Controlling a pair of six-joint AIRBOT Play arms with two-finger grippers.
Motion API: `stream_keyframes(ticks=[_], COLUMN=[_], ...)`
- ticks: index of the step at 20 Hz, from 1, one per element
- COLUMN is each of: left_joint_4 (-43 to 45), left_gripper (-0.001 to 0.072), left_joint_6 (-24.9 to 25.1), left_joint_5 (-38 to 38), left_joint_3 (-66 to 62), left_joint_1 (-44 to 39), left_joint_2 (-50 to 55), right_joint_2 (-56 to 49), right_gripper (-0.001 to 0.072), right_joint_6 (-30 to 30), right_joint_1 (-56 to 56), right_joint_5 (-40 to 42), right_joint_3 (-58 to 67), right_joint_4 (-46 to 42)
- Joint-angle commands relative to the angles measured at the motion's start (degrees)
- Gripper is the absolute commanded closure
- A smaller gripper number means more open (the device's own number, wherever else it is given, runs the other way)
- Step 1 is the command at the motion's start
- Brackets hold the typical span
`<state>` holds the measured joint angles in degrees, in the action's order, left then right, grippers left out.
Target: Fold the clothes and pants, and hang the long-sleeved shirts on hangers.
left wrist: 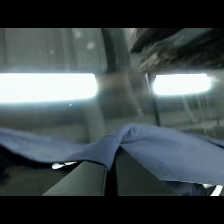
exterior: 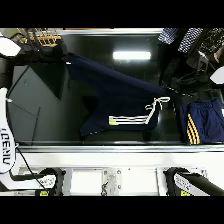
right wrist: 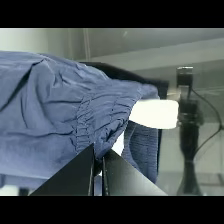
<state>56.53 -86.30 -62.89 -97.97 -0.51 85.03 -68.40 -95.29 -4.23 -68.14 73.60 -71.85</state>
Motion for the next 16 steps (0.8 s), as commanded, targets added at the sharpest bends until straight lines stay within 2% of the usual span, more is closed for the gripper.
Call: stream_keyframes(ticks=[1,3,5,11,16], left_joint_4=[1.7,6.8,10.0,9.5,9.4], left_gripper=[0.0702,0.0702,0.0702,0.0702,0.0701], left_joint_6=[0.3,0.3,0.1,-0.3,-0.7], left_joint_5=[-4.9,-7.3,-5.9,1.1,6.8], left_joint_3=[-1.6,0.9,9.3,43.8,61.5], left_joint_1=[-0.7,-1.5,-2.6,-3.1,-3.1], left_joint_2=[4.3,2.5,-2.0,-17.4,-24.1], right_joint_2=[-3.8,-3.0,-1.1,5.6,6.5], right_gripper=[0.0696,0.0696,0.0696,0.0696,0.0695], right_joint_6=[1.0,1.0,1.7,2.3,2.3], right_joint_1=[0.3,0.3,0.5,1.7,5.1], right_joint_5=[4.8,2.7,1.9,2.0,4.2], right_joint_3=[-0.2,-1.7,-6.4,-23.6,-32.6], right_joint_4=[-3.3,-5.2,-5.6,-5.4,-4.6])
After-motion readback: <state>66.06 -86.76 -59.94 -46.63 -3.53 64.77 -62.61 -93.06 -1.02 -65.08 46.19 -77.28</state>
